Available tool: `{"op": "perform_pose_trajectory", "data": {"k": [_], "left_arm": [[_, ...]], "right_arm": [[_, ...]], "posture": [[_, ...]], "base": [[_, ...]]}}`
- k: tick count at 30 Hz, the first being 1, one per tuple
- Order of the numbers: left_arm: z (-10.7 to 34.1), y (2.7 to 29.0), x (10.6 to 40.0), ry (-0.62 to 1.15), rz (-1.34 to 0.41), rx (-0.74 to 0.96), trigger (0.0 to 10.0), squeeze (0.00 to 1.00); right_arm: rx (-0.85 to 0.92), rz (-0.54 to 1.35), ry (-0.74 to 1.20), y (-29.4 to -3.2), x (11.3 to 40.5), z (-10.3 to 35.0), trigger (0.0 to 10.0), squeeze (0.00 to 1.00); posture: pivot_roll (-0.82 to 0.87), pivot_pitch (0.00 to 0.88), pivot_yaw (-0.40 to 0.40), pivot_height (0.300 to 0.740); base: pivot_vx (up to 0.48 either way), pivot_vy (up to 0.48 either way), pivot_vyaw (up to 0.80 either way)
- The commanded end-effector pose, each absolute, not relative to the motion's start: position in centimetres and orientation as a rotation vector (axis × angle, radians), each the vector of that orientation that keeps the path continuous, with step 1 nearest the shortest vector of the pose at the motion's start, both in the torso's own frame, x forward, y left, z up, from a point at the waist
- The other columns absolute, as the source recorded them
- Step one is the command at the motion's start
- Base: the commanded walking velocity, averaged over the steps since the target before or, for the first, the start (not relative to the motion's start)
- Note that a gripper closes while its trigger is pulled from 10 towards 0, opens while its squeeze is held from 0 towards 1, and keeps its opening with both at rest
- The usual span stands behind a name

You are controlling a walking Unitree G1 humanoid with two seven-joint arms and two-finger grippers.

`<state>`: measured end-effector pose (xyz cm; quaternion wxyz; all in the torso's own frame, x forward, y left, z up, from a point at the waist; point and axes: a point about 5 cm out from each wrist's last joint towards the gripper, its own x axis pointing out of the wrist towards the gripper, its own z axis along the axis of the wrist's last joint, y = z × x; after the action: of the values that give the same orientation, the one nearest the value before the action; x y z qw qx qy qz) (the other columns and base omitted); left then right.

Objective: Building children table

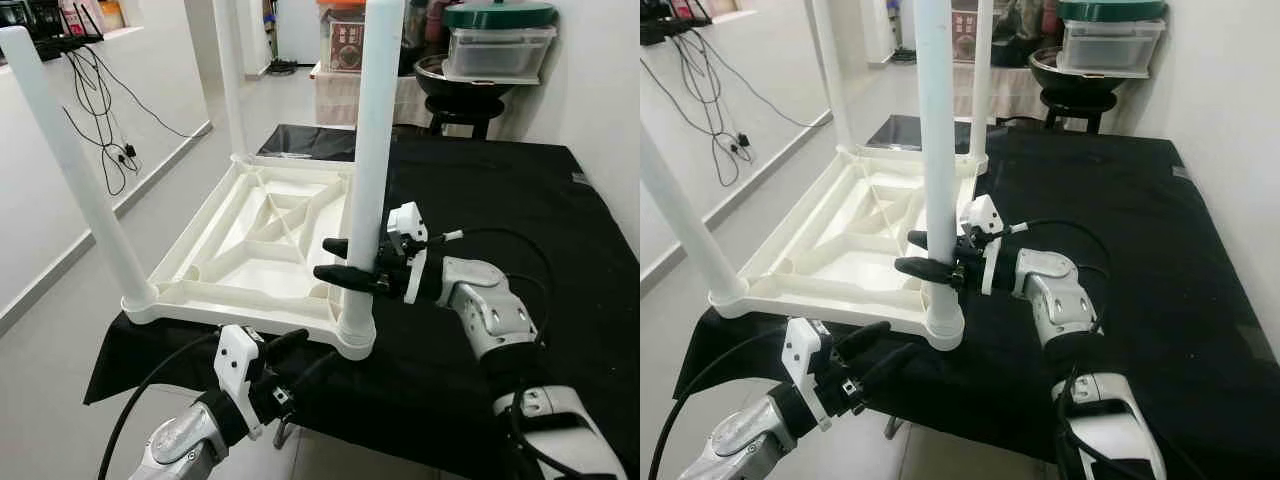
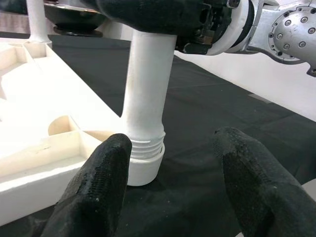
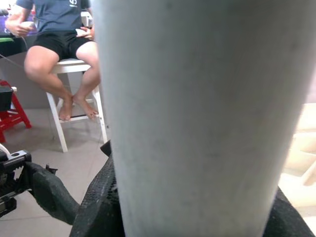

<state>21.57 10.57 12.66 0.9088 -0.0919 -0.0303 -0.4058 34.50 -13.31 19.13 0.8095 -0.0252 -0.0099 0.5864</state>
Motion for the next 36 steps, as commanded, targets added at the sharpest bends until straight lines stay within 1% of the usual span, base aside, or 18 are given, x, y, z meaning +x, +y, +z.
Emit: {"op": "perform_pose_trajectory", "data": {"k": [1, 6, 9, 10, 11, 12, 13, 14, 15, 16, 17, 18, 25, 30, 31, 33, 34, 36], "left_arm": [[12.4, 10.7, 21.5, -0.043, -0.83, -0.197, 10.0, 0.0], [12.5, 10.6, 21.4, -0.043, -0.834, -0.199, 10.0, 0.0], [12.5, 10.6, 21.4, -0.043, -0.834, -0.2, 10.0, 0.0], [12.6, 10.8, 21.3, -0.043, -0.833, -0.199, 10.0, 0.0], [12.6, 10.8, 21.3, -0.043, -0.833, -0.199, 10.0, 0.0], [12.6, 10.9, 21.2, -0.043, -0.833, -0.198, 10.0, 0.0], [12.7, 11.1, 21.2, -0.044, -0.831, -0.198, 10.0, 0.0], [12.7, 11.1, 21.2, -0.044, -0.831, -0.198, 10.0, 0.0], [12.7, 11.1, 21.2, -0.045, -0.83, -0.198, 10.0, 0.0], [12.7, 11.1, 21.2, -0.045, -0.83, -0.198, 10.0, 0.0], [12.8, 11.2, 21.3, -0.046, -0.83, -0.199, 10.0, 0.0], [12.7, 11.3, 21.3, -0.045, -0.829, -0.198, 10.0, 0.0], [12.7, 11.4, 21.5, -0.036, -0.842, -0.207, 10.0, 0.0], [12.8, 11.4, 21.7, -0.043, -0.827, -0.212, 10.0, 0.0], [13.0, 11.4, 21.7, -0.046, -0.826, -0.207, 10.0, 0.0], [13.0, 11.4, 21.7, -0.046, -0.826, -0.207, 10.0, 0.0], [13.1, 11.5, 21.8, -0.048, -0.826, -0.205, 10.0, 0.0], [13.3, 11.6, 21.9, -0.051, -0.825, -0.207, 10.0, 0.0]], "right_arm": [[-0.034, 1.297, -0.042, -12.9, 34.5, 19.3, 0.0, 0.0], [-0.067, 1.276, -0.043, -13.5, 33.9, 18.5, 0.0, 0.0], [-0.109, 1.181, -0.039, -13.9, 33.7, 18.1, 0.0, 0.0], [-0.059, 0.875, -0.021, -14.0, 33.7, 17.2, 0.0, 0.0], [-0.059, 0.875, -0.021, -14.0, 33.7, 17.2, 0.0, 0.0], [-0.018, 0.72, -0.015, -14.1, 33.6, 16.8, 0.0, 0.0], [0.02, 0.483, 0.043, -14.2, 32.8, 15.2, 0.0, 0.0], [0.02, 0.483, 0.043, -14.2, 32.8, 15.2, 0.0, 0.0], [0.036, 0.331, 0.086, -14.4, 32.1, 14.0, 0.0, 0.0], [0.036, 0.331, 0.086, -14.4, 32.1, 14.0, 0.0, 0.0], [-0.096, 0.347, 0.064, -13.3, 31.3, 13.7, 0.0, 0.0], [-0.121, 0.365, 0.073, -12.8, 31.3, 13.2, 0.0, 0.0], [-0.214, 0.458, 0.064, -11.5, 31.3, 13.0, 0.0, 0.0], [-0.176, 0.439, 0.083, -11.8, 31.3, 13.1, 0.0, 0.0], [-0.121, 0.462, 0.079, -11.8, 31.5, 13.6, 10.0, 0.42], [-0.121, 0.462, 0.079, -11.8, 31.5, 13.6, 10.0, 0.42], [-0.083, 0.486, 0.072, -11.5, 31.5, 14.2, 10.0, 1.0], [-0.027, 0.559, 0.066, -11.0, 31.5, 14.7, 10.0, 1.0]], "posture": [[0.02, 0.003, -0.025, 0.74], [0.01, 0.012, -0.02, 0.74], [0.01, 0.018, -0.02, 0.74], [0.0, 0.029, -0.027, 0.74], [0.0, 0.029, -0.027, 0.74], [0.0, 0.029, -0.027, 0.74], [-0.01, 0.04, -0.017, 0.74], [-0.01, 0.04, -0.017, 0.74], [-0.01, 0.044, -0.016, 0.74], [-0.01, 0.044, -0.016, 0.74], [-0.02, 0.043, -0.002, 0.74], [-0.03, 0.038, 0.015, 0.74], [-0.03, 0.038, 0.006, 0.74], [-0.02, 0.033, 0.003, 0.74], [-0.01, 0.033, 0.007, 0.74], [-0.01, 0.033, 0.007, 0.74], [0.0, 0.032, 0.008, 0.74], [0.0, 0.032, 0.008, 0.74]], "base": [[0.0, 0.0, 0.0], [0.0, 0.0, 0.0], [0.0, 0.0, 0.0], [0.0, 0.0, 0.0], [0.0, 0.0, 0.0], [0.0, 0.0, 0.0], [0.0, 0.0, 0.0], [0.0, 0.0, 0.0], [0.0, 0.0, 0.0], [0.0, 0.0, 0.0], [0.0, 0.0, 0.0], [0.0, 0.0, 0.0], [0.0, 0.0, 0.0], [0.0, 0.0, 0.0], [0.0, 0.0, 0.0], [0.0, 0.0, 0.0], [0.0, 0.0, 0.0], [0.0, 0.0, 0.0]]}}
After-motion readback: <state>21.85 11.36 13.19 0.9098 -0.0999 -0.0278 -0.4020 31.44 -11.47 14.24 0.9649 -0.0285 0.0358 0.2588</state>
